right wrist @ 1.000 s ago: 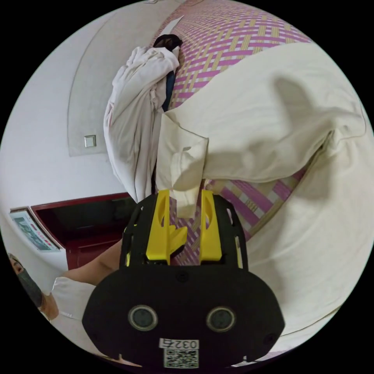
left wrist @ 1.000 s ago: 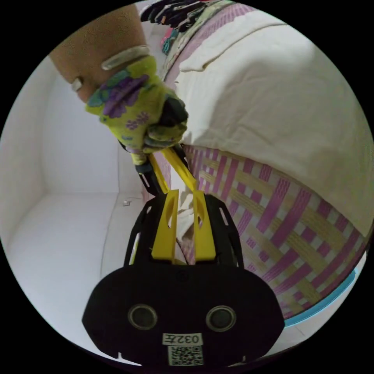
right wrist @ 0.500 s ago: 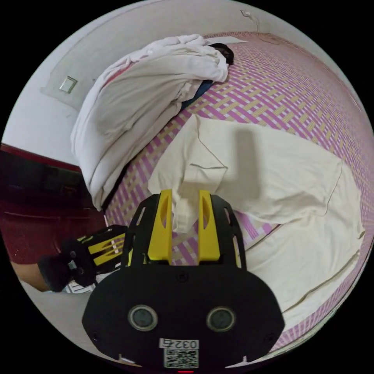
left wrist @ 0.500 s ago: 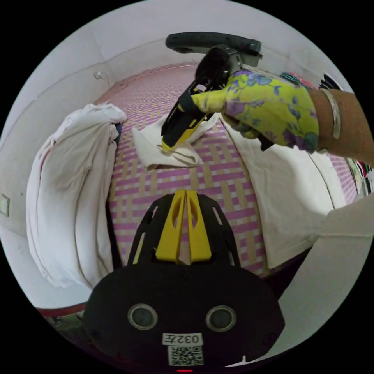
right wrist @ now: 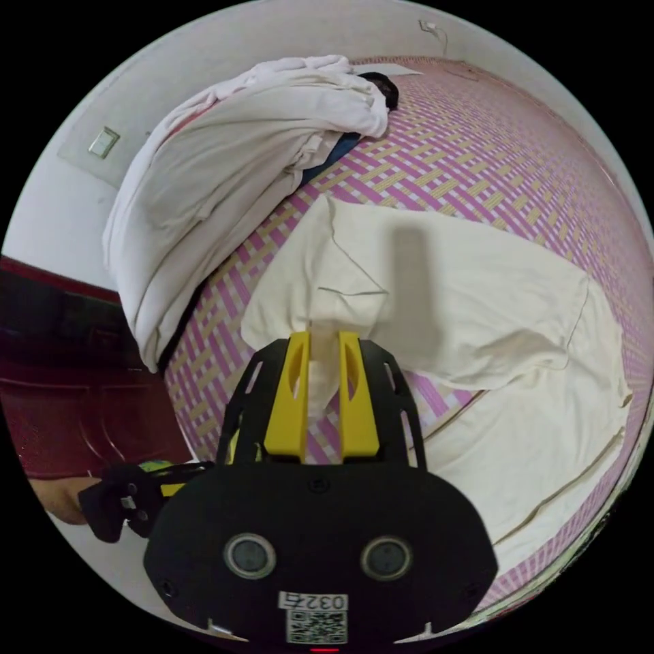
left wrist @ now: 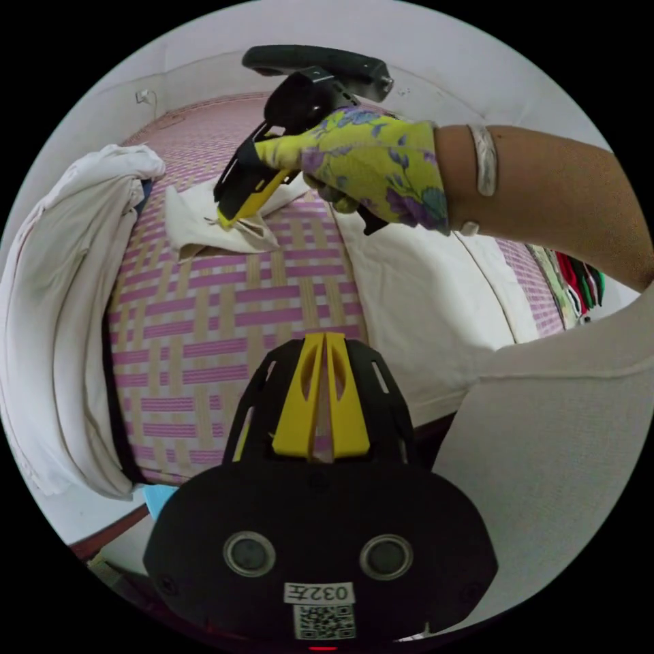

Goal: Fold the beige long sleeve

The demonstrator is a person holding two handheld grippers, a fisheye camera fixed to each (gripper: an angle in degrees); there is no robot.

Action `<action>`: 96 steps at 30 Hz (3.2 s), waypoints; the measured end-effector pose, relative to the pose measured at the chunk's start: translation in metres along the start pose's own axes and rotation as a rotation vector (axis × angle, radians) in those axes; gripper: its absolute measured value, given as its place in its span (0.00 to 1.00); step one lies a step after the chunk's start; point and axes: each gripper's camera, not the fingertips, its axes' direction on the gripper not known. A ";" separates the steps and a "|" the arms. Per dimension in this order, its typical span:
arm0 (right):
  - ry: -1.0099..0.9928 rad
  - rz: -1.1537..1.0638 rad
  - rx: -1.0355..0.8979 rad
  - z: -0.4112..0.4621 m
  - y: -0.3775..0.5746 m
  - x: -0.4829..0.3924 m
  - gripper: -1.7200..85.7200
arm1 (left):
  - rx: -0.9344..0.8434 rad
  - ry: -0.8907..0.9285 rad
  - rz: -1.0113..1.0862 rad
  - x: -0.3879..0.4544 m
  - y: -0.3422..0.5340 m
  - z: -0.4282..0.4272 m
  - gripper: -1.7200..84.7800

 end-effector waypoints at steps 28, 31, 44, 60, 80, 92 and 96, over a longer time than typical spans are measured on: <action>-0.457 0.337 0.141 -0.015 0.109 0.195 0.15 | -0.079 0.341 -0.237 -0.089 0.009 -0.009 0.14; -0.387 0.287 0.190 -0.020 0.112 0.190 0.17 | -0.069 0.341 -0.250 -0.091 0.012 -0.010 0.15; -0.438 0.103 0.173 -0.058 0.064 0.171 0.01 | -0.091 0.295 -0.228 -0.083 -0.004 -0.008 0.06; -0.470 -0.090 0.525 -0.343 -0.038 0.203 0.01 | -0.069 0.428 -0.224 -0.066 -0.015 -0.021 0.01; -0.415 0.577 0.819 -0.403 0.448 0.609 0.01 | -0.262 0.335 0.123 0.119 -0.096 -0.009 0.01; -0.474 0.601 0.927 -0.394 0.533 0.633 0.01 | -0.311 0.207 0.203 0.161 -0.116 -0.024 0.01; -0.442 0.559 0.975 -0.422 0.562 0.617 0.01 | -0.304 0.240 0.194 0.174 -0.119 -0.024 0.01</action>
